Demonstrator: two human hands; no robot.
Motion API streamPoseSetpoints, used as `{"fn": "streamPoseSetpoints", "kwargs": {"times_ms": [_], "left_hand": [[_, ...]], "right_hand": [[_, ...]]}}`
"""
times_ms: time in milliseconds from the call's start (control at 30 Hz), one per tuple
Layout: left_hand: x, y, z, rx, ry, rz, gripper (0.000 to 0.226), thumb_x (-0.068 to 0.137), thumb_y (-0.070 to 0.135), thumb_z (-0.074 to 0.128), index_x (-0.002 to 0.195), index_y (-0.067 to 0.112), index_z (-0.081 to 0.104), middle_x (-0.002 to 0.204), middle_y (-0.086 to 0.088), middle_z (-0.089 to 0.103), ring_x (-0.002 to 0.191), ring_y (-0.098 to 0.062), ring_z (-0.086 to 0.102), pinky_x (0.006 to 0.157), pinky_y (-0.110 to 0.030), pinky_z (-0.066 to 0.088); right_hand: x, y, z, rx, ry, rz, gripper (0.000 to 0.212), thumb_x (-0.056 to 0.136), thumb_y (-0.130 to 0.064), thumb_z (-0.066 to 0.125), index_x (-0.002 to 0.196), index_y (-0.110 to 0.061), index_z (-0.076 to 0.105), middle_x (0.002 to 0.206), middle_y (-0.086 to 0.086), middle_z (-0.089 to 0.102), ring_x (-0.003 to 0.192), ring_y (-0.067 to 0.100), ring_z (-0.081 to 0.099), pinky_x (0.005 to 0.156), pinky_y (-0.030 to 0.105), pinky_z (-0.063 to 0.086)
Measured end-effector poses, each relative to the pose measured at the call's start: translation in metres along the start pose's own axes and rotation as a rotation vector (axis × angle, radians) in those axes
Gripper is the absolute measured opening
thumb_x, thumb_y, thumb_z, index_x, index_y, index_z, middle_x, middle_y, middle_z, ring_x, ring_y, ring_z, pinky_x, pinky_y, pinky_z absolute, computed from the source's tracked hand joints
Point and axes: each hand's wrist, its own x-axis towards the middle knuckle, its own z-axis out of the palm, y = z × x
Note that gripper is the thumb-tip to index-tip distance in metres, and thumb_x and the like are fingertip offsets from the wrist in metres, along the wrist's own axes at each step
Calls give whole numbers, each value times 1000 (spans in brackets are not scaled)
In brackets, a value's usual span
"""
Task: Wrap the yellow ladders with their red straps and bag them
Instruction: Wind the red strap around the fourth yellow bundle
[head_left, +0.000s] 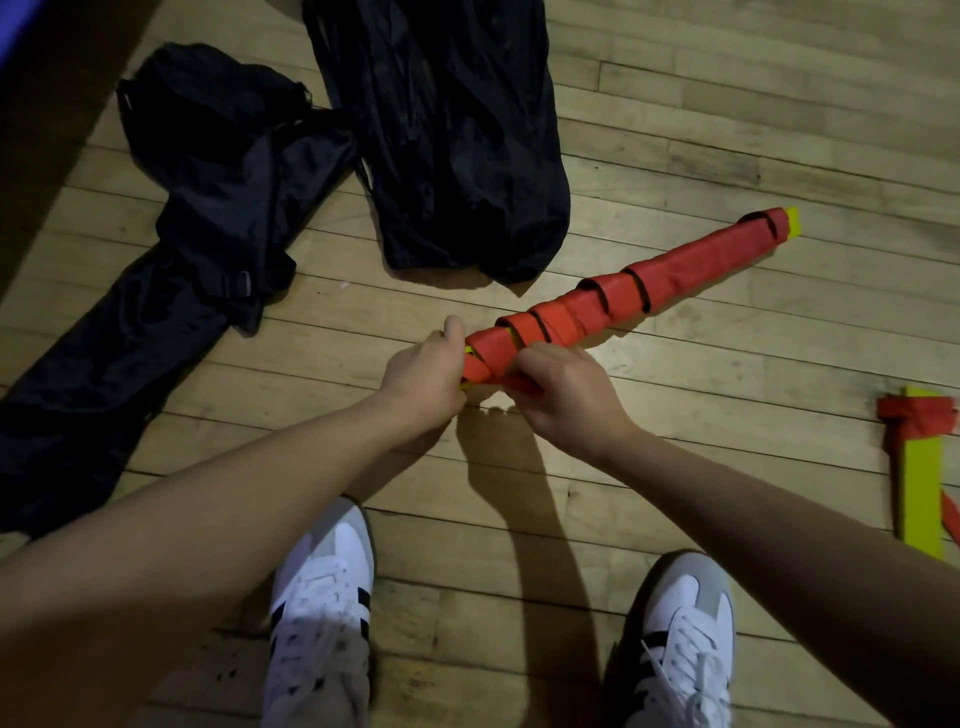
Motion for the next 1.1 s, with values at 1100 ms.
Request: {"fn": "streamPoseSetpoints", "kwargs": {"times_ms": [1100], "left_hand": [[1,-58,-10,116,125,254,47,81,25,72,117,12,45,110,-4,59,97,-23,58,74,-27,30]], "right_hand": [[126,-2,10,311,-108,88,23,79,-22,75,99,-16,66,92,-10,63,95,18,60,93,50,43]]}}
